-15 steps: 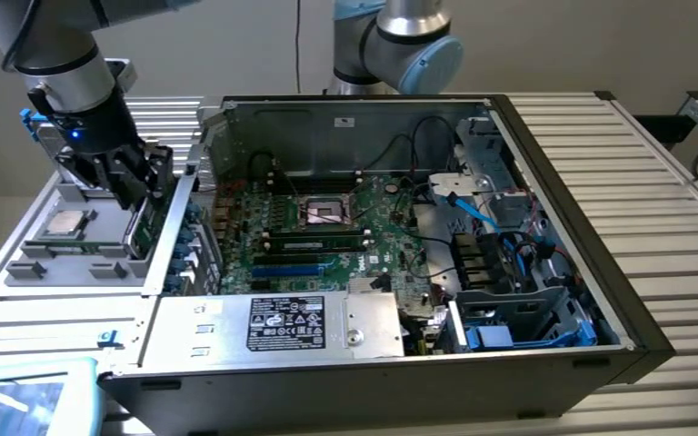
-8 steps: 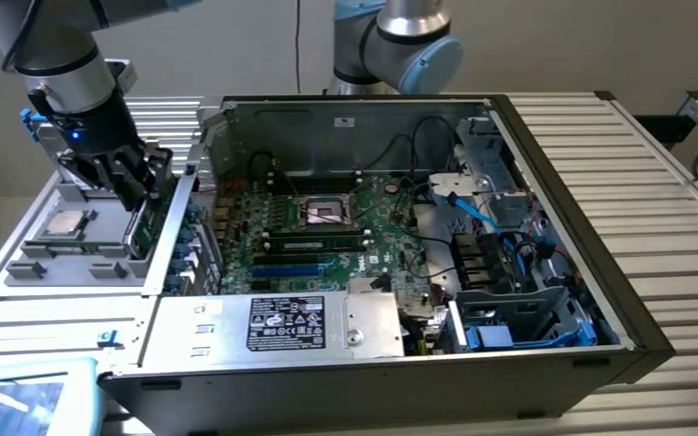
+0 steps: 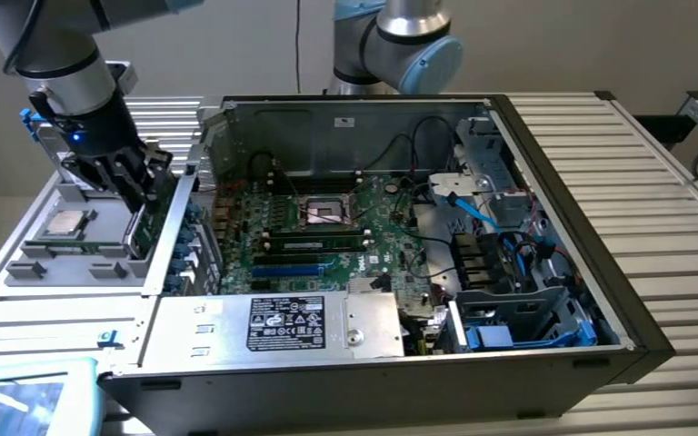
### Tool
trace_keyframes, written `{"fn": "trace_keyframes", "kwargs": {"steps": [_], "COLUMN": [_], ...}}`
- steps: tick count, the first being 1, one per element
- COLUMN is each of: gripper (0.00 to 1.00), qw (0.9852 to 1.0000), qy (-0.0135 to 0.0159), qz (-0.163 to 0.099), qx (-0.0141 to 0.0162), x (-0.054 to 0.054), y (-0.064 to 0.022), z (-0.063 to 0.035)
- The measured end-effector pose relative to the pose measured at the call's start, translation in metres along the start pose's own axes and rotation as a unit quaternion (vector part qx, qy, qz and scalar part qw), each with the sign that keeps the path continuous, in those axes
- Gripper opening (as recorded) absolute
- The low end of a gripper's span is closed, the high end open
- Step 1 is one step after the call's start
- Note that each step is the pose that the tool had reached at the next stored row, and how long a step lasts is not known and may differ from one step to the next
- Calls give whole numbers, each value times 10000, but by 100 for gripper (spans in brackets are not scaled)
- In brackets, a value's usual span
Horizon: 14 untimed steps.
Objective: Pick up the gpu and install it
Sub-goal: 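Pick up the gpu and move the gpu toward the slot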
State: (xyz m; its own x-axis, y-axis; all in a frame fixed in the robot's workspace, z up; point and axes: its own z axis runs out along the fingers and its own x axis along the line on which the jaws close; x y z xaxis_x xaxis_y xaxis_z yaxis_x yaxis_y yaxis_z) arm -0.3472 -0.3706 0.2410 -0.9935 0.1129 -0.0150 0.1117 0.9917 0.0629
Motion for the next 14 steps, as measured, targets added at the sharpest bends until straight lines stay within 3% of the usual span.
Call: {"fn": "trace_keyframes", "kwargs": {"steps": [1, 8, 10, 14], "gripper": [34, 34, 27, 27], "qw": [10000, 10000, 10000, 10000], "qy": [-1, 1, 1, 0], "qz": [0, -1, -1, -1], "qx": [-1, 1, 1, 0], "x": [-2, -22, -23, -23], "y": [0, -4, -4, -4], "z": [5, 21, 21, 22]}}
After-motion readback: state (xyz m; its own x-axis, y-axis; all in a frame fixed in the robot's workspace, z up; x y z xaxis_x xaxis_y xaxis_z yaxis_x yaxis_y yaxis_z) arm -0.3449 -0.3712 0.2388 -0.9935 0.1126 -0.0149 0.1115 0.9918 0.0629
